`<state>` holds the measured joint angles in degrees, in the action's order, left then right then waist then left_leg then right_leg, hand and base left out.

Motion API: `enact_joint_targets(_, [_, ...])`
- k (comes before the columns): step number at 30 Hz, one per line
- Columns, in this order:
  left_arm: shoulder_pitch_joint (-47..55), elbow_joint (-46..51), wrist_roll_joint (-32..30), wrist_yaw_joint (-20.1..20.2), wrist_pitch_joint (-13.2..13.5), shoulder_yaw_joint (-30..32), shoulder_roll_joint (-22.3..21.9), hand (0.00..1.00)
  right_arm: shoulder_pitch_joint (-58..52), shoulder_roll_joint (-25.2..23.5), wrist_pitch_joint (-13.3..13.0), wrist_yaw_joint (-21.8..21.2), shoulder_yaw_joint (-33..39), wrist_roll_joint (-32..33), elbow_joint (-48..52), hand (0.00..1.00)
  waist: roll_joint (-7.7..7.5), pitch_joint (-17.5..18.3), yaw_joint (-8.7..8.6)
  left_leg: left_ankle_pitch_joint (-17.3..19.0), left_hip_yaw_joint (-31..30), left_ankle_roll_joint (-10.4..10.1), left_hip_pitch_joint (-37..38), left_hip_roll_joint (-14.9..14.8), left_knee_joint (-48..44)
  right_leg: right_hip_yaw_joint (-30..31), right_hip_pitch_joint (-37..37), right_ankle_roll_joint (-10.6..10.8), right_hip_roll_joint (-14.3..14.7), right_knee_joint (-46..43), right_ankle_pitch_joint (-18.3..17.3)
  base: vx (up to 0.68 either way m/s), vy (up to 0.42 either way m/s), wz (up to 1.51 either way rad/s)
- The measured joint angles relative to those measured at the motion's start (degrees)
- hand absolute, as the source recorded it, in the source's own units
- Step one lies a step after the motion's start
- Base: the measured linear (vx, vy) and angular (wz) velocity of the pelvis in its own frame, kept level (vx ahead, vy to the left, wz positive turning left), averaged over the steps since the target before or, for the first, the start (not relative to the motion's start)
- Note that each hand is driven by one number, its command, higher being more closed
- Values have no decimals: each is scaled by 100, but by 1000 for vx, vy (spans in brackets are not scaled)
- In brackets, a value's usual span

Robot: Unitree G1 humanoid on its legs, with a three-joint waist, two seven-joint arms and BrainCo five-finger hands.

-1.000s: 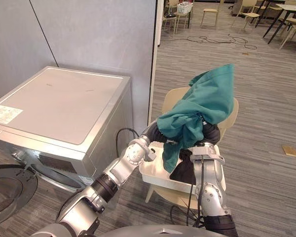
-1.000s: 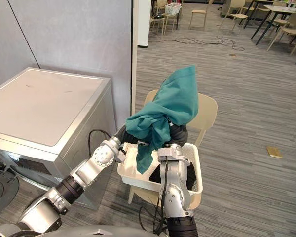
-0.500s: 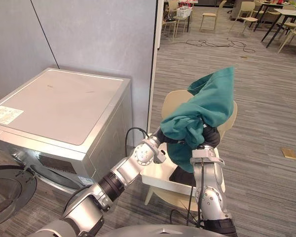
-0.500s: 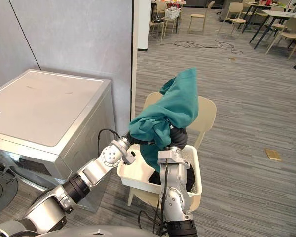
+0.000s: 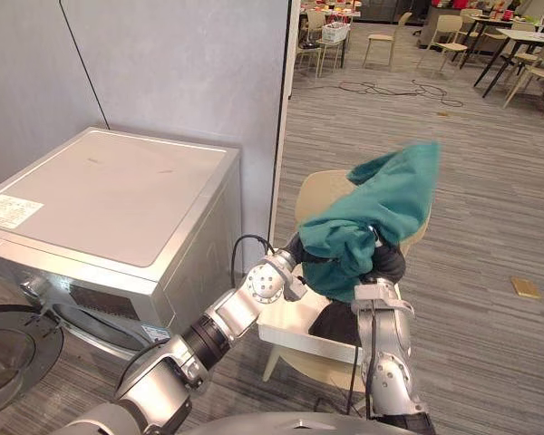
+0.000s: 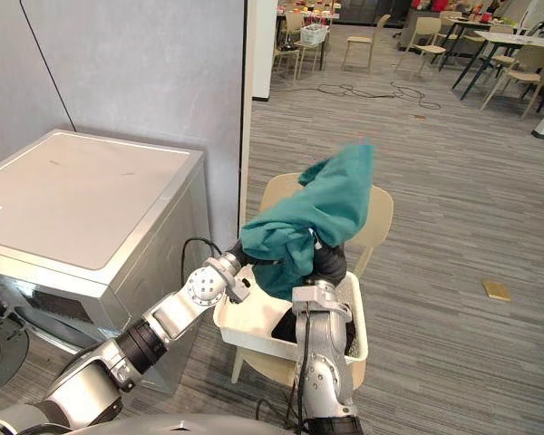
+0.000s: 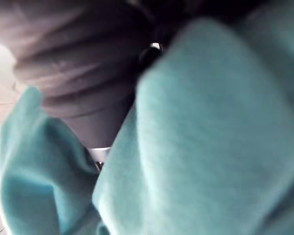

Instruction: Pick up the laundry basket with both hands and put the clothes into the washing machine.

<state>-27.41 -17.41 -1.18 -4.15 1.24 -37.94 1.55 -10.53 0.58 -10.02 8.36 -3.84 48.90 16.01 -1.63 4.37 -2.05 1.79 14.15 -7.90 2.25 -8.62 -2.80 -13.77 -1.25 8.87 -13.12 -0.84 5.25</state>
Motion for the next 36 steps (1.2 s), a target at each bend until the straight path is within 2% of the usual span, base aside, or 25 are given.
enact_joint_targets(2, [1,62,0,2,-4,125,25,100,-168,43,107,-98,91,-136,-167,0,0,0,-12,0,0,0,-1,0,0,0,-2,0,0,-1,-1,0,0,0])
enact_joint_targets(4, [2,186,1,7,-5,352,30,100,-503,115,358,-237,293,-217,-399,0,0,0,-6,0,-1,0,-4,0,2,-1,-4,0,0,-1,-3,0,0,0])
enact_joint_targets(7, [11,341,101,25,-5,589,72,100,-745,113,532,-345,649,-244,-612,0,0,-1,-26,0,0,0,-4,-2,2,1,-5,0,2,-1,-3,0,0,0])
enact_joint_targets(13, [266,618,228,54,-5,1328,113,100,-879,106,562,-425,1373,-658,-977,0,5,2,-136,1,40,-2,-3,-12,3,54,-49,-26,16,-5,-18,0,0,-3])
enact_joint_targets(14, [466,829,338,54,-5,1508,193,100,-1000,96,663,-438,1541,-666,-1127,0,6,2,-136,1,66,-5,-5,-20,12,79,-78,-25,27,-10,-17,0,0,-8])
enact_joint_targets(21, [1098,1241,607,65,-5,2055,197,100,-1160,-67,807,-607,1635,-892,-1518,0,16,1,-158,7,77,-13,-3,-31,15,84,-81,-11,39,-5,-9,0,0,-1])
enact_joint_targets(24, [1879,1791,979,93,11,2287,201,100,-1292,-238,873,-678,1870,-1077,-1949,0,27,-5,-131,15,77,-19,-3,-42,11,81,-78,-9,49,-5,-11,0,0,0])
enact_joint_targets(29, [3413,2057,2328,392,112,2527,207,100,-1587,-448,917,-675,2240,-1232,-2798,0,56,-39,-89,48,77,-18,44,-52,-13,80,-21,-1,49,-33,-35,0,0,0])
enact_joint_targets(30, [3802,2075,2599,507,111,2512,217,100,-1662,-458,919,-678,2352,-1294,-3069,0,66,-67,-62,95,78,-4,78,-57,-14,77,46,-2,49,-45,-72,0,0,0])
enact_joint_targets(34, [4683,2009,2998,791,107,2303,423,100,-1821,-433,928,-699,2652,-1335,-4185,0,68,-82,29,195,11,-53,129,-100,-53,16,162,-31,54,-142,-247,-18,-9,11])
enact_joint_targets(36, [4886,1570,3387,939,64,2081,548,100,-1747,-386,932,-752,2840,-1431,-5188,0,89,-99,71,210,-27,-28,119,-116,-117,-57,209,-44,59,-140,-268,0,-16,9])
